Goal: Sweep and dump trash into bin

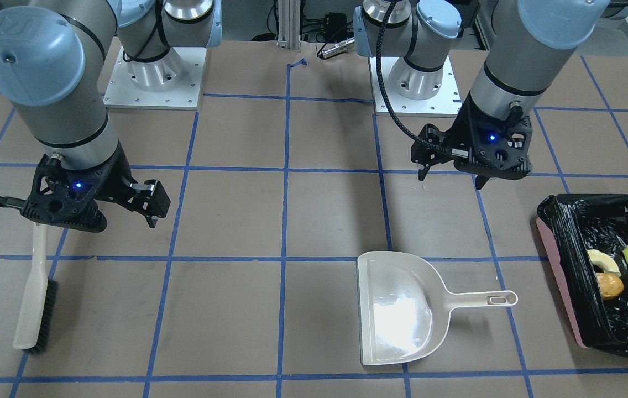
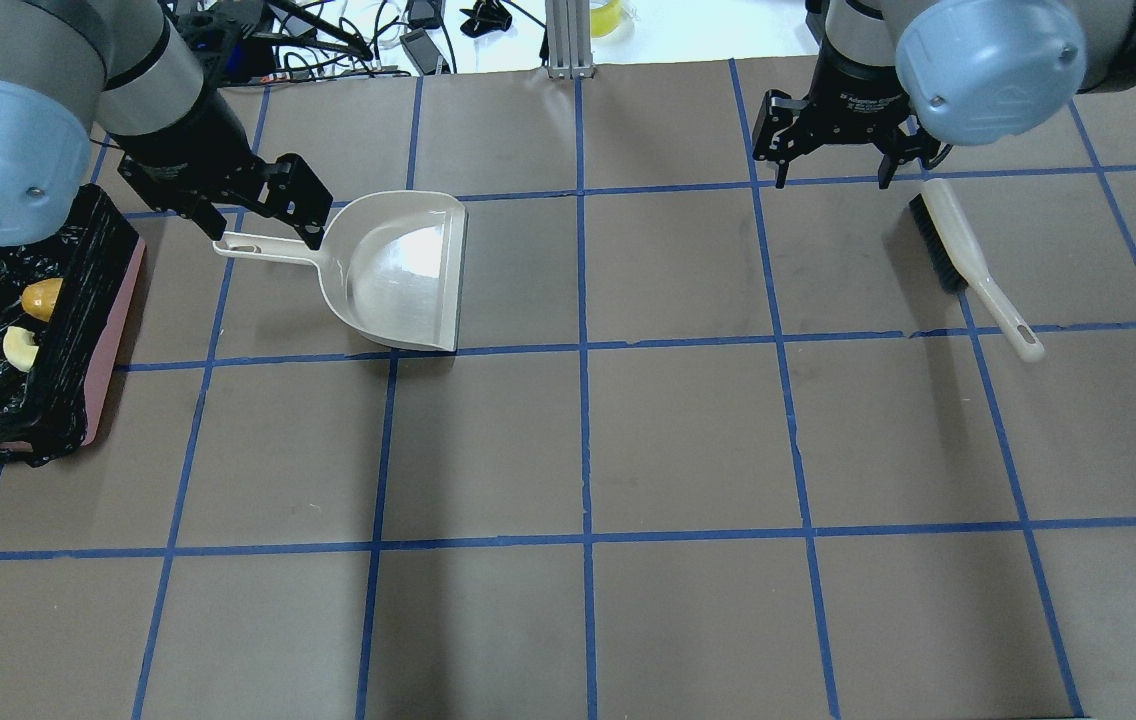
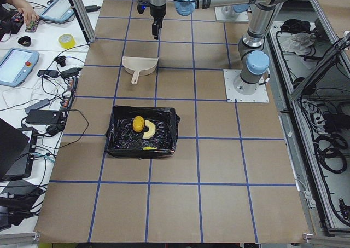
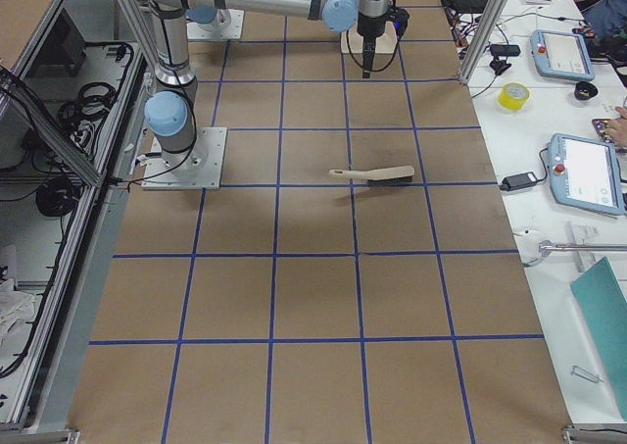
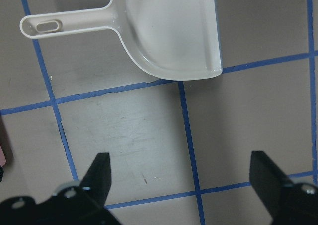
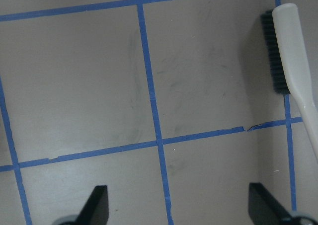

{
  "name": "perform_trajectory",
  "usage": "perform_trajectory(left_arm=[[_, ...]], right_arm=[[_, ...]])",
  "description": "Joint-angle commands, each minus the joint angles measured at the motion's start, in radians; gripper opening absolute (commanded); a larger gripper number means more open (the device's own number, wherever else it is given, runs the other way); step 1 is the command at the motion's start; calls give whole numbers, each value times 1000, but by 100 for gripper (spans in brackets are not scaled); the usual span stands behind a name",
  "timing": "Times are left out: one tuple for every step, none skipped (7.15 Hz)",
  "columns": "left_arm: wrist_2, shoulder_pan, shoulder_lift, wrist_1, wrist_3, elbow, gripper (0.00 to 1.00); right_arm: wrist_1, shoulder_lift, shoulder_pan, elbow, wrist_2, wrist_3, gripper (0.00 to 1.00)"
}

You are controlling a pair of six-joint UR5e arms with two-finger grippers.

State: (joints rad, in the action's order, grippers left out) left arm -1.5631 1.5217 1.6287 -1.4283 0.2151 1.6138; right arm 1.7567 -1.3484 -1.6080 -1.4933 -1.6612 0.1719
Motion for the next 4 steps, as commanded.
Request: perform_trajectory(left_arm=[[0,0,0,2,1,-2,100],[2,0,-3,2,1,0,100],[3,0,-4,8,0,-3,100],[2,-1,13,2,10,3,100]], right_arm=[[1,2,-1,1,0,-2,100],[1,2,-1,1,0,-2,100],[1,2,-1,1,0,0,100],[1,2,-1,-1,0,-2,100]])
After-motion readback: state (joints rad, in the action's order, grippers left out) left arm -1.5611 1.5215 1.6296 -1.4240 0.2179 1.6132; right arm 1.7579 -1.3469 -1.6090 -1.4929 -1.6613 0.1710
